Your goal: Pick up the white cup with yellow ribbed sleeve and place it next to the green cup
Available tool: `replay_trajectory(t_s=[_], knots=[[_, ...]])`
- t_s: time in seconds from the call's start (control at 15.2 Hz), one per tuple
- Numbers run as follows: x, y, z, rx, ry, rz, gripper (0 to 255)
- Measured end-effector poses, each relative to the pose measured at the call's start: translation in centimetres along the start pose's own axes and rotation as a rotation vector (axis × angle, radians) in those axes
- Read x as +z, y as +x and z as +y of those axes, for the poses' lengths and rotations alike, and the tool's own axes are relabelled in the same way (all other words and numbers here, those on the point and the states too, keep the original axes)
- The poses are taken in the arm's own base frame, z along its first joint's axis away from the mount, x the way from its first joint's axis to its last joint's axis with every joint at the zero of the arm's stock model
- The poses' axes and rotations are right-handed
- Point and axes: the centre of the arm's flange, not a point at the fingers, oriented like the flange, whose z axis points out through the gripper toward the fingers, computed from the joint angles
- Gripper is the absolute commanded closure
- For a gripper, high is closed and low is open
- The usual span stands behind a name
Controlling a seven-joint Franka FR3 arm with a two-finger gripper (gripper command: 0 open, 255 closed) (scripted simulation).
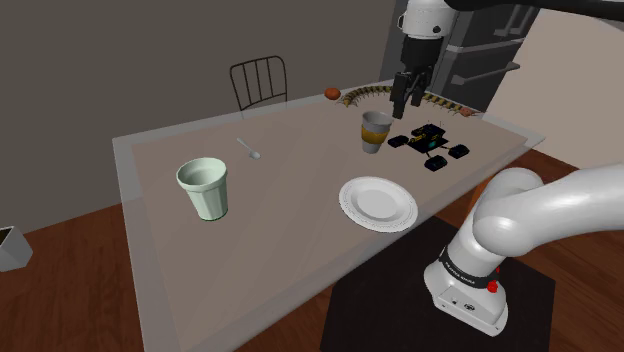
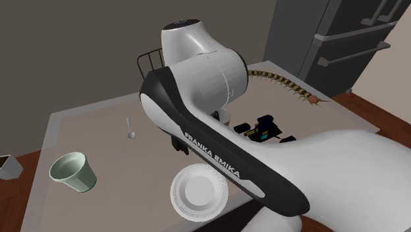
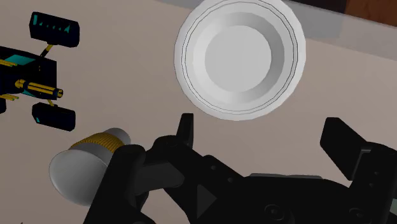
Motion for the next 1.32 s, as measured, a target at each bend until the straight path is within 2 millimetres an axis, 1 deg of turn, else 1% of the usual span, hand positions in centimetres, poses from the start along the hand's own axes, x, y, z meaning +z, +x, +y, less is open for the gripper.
replay_trajectory(t_s=[0.07, 0.2, 0.4, 0.53, 0.59, 0.66, 0.99, 1.32], knots=[[0.0, 0.0, 0.0, 0.0, 0.0, 0.0, 0], [1.1, 1.0, 0.7, 0.001, -0.006, 0.001, 0], [2.5, 3.2, 2.5, 0.004, -0.019, 0.007, 0], [4.1, 4.5, 3.7, 0.006, -0.028, 0.009, 0], [4.5, 5.6, 4.5, 0.007, -0.033, 0.012, 0], [5.4, 6.3, 5.3, 0.008, -0.038, 0.013, 0], [9.0, 10.5, 9.2, 0.012, -0.062, 0.022, 0], [11.9, 14.4, 12.9, 0.017, -0.086, 0.033, 0]])
